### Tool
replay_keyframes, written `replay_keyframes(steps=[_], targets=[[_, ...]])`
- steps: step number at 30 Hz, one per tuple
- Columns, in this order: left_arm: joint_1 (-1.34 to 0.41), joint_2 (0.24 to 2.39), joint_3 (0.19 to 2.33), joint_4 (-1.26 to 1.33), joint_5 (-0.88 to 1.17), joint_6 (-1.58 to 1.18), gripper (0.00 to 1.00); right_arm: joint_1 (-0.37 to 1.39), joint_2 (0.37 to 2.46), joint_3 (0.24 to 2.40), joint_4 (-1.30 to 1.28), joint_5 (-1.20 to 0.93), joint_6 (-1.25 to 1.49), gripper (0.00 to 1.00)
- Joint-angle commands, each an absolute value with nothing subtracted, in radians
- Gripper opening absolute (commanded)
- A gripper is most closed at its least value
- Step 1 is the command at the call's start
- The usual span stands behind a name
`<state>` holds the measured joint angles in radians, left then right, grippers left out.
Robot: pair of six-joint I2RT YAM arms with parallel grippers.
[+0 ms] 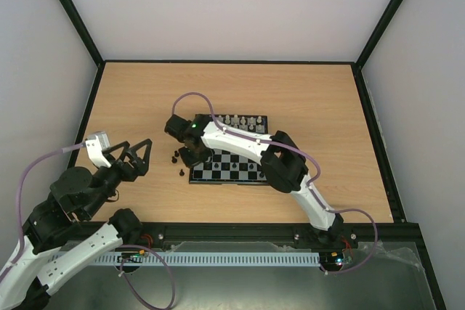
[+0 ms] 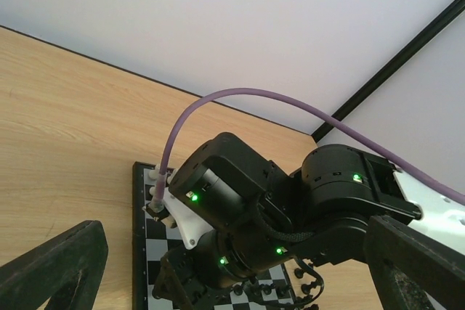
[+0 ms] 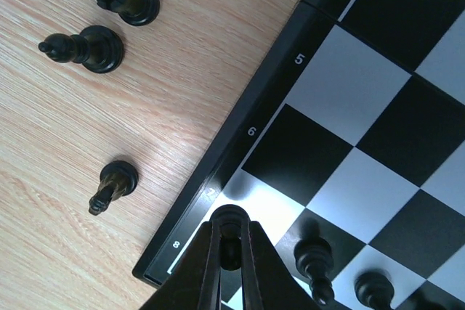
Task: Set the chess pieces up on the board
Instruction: Place the chess piece on the chessboard.
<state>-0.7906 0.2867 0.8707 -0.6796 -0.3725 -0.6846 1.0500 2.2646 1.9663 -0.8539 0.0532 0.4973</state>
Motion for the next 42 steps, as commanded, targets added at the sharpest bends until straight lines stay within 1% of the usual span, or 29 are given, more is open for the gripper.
replay_keyframes(steps=[1,7,26,31,33,37,42], targets=[[-0.784,0.272,0.892,-0.703,-0.395,-0.673,1.0,1.058,2.299,2.012,-0.954,0.072,0.488,0.06],[-0.784,0.273,0.89,-0.708,-0.399,-0.67,1.0,1.064,2.309,2.018,-0.983,0.097,0.498,0.06],[-0.784,0.273,0.887,-0.704,-0.396,-0.669,1.0,1.066,2.331,2.006,-0.952,0.092,0.496,0.06],[-0.784,0.272,0.888,-0.704,-0.396,-0.669,0.99,1.067,2.335,2.006,-0.945,0.092,0.497,0.08],[-0.785,0.273,0.888,-0.704,-0.396,-0.669,1.0,1.067,2.334,2.006,-0.945,0.092,0.497,0.1],[-0.784,0.272,0.887,-0.702,-0.395,-0.67,1.0,1.067,2.327,2.006,-0.942,0.096,0.497,0.19],[-0.785,0.278,0.89,-0.696,-0.392,-0.667,1.0,1.067,2.297,2.009,-0.928,0.098,0.494,0.34]])
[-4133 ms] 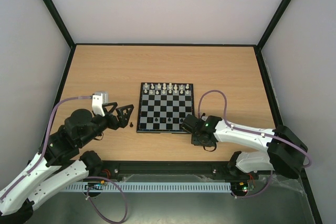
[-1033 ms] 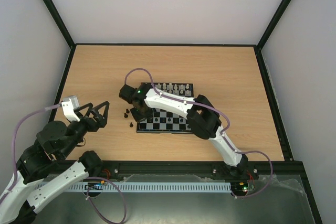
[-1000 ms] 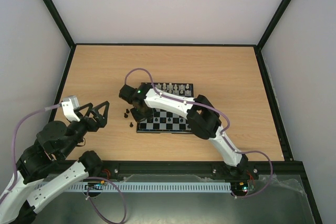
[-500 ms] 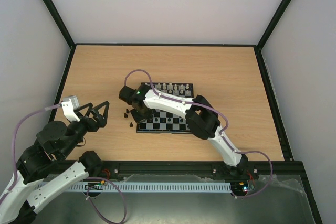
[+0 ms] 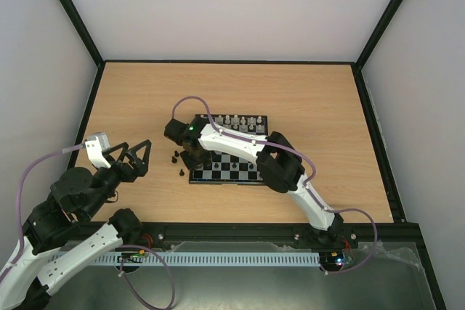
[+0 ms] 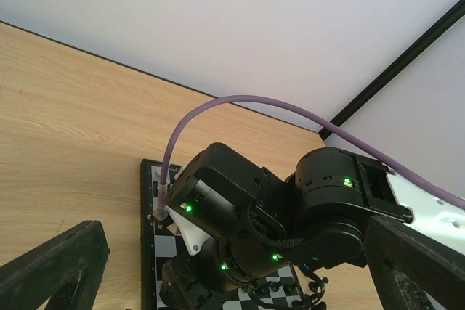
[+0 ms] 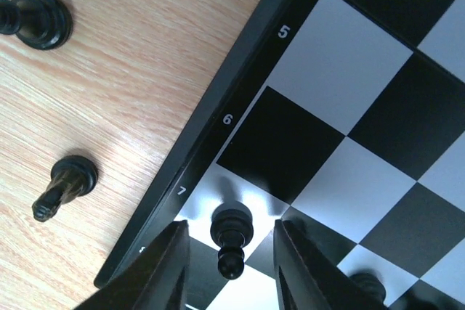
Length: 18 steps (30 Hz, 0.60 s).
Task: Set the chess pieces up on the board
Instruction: Place the chess piece on the chessboard, then pick up the chess piece at the center of the board.
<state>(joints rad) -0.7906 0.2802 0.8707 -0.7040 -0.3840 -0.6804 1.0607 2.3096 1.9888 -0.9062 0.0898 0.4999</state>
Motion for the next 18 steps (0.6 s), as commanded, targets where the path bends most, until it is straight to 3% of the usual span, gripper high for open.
replay_keyframes(steps=[1,11,14,16,18], targets=[[-0.784,0.284,0.891,-0.695,-0.39,-0.667,0.99,1.067,2.281,2.009,-0.923,0.097,0.492,0.37],[-0.784,0.346,0.909,-0.667,-0.376,-0.656,1.0,1.066,2.021,1.906,-0.872,0.165,0.493,0.62],[-0.785,0.372,0.919,-0.662,-0.385,-0.649,0.99,1.06,1.875,1.752,-0.814,0.208,0.506,0.76],[-0.784,0.393,0.919,-0.659,-0.393,-0.645,1.0,1.054,1.779,1.65,-0.786,0.238,0.515,0.97],[-0.784,0.419,0.915,-0.651,-0.399,-0.644,1.0,1.039,1.691,1.539,-0.761,0.255,0.525,0.99]])
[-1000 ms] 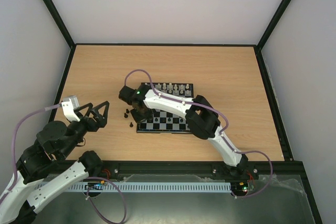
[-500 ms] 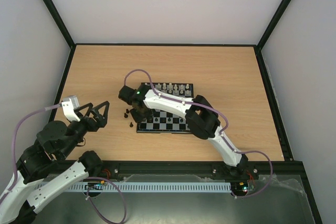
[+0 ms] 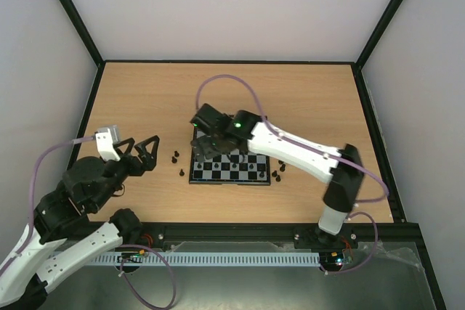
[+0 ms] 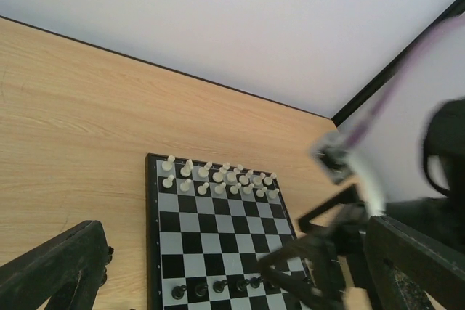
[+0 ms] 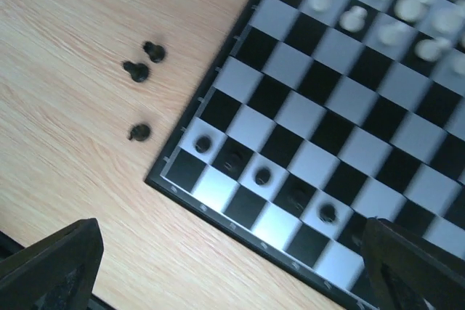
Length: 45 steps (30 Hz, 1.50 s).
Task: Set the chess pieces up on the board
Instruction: Pick up the chess piece at the center of the board.
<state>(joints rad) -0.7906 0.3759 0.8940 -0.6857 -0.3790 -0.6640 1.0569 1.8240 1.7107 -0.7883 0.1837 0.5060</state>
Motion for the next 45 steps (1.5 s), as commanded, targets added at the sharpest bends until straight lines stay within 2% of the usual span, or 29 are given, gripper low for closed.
replay_keyframes(steps=[1,7,12,24,41,43,45], targets=[[-0.784,0.433,0.911,-0.646,-0.401,-0.645,0.99,1.022,1.638,1.486,-0.749,0.264,0.532,0.99],[-0.784,0.521,0.874,-0.584,-0.382,-0.65,1.0,0.922,1.433,1.209,-0.68,0.278,0.589,0.99],[-0.784,0.616,0.872,-0.574,-0.381,-0.646,1.0,0.847,1.33,1.081,-0.653,0.285,0.611,0.99],[-0.781,0.791,0.865,-0.578,-0.352,-0.668,1.0,0.798,1.306,0.983,-0.626,0.318,0.609,0.99],[-0.715,0.84,0.819,-0.546,-0.264,-0.637,0.99,0.693,1.336,0.975,-0.607,0.343,0.616,0.99],[-0.703,0.845,0.82,-0.545,-0.25,-0.63,1.0,0.692,1.351,0.975,-0.605,0.336,0.61,0.92],[-0.69,0.847,0.817,-0.543,-0.241,-0.625,0.99,0.688,1.367,0.974,-0.603,0.314,0.603,0.8]])
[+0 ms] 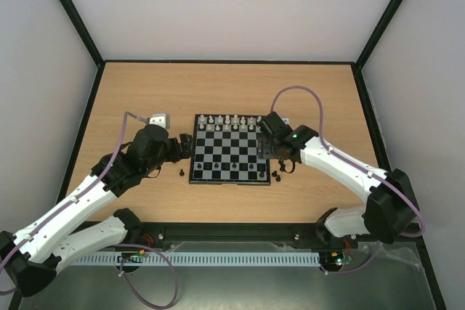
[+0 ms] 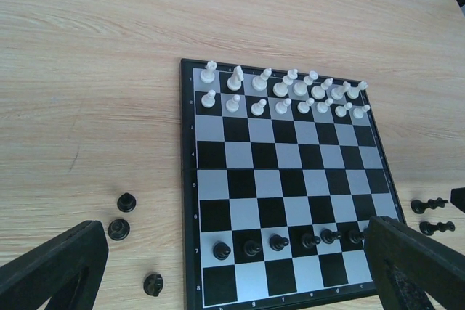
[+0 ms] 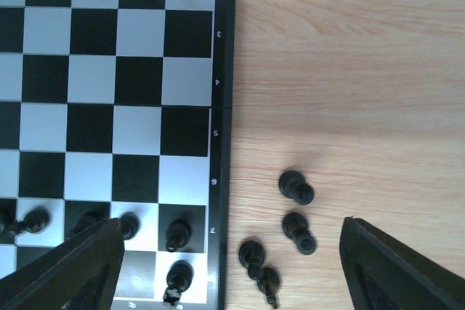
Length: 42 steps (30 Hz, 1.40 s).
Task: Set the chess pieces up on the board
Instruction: Pick up the chess piece at the center of the board.
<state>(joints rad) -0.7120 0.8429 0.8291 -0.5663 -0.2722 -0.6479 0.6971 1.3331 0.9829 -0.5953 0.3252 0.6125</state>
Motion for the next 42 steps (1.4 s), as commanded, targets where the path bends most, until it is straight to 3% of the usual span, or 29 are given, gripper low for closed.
replay_keyframes(steps=[1,4,30,42], targets=[[-0.681,0.848,0.818,-0.541,-0.234,-0.62,1.0,0.686,1.373,0.975,-0.603,0.296,0.598,0.76],[-0.655,0.852,0.821,-0.538,-0.205,-0.608,0.99,0.686,1.382,0.974,-0.606,0.26,0.596,0.67],[-0.606,0.755,0.805,-0.534,-0.169,-0.57,0.99,0.589,1.374,0.882,-0.551,0.275,0.629,0.69],[-0.606,0.751,0.798,-0.527,-0.172,-0.572,1.0,0.571,1.384,0.874,-0.529,0.247,0.612,0.62]])
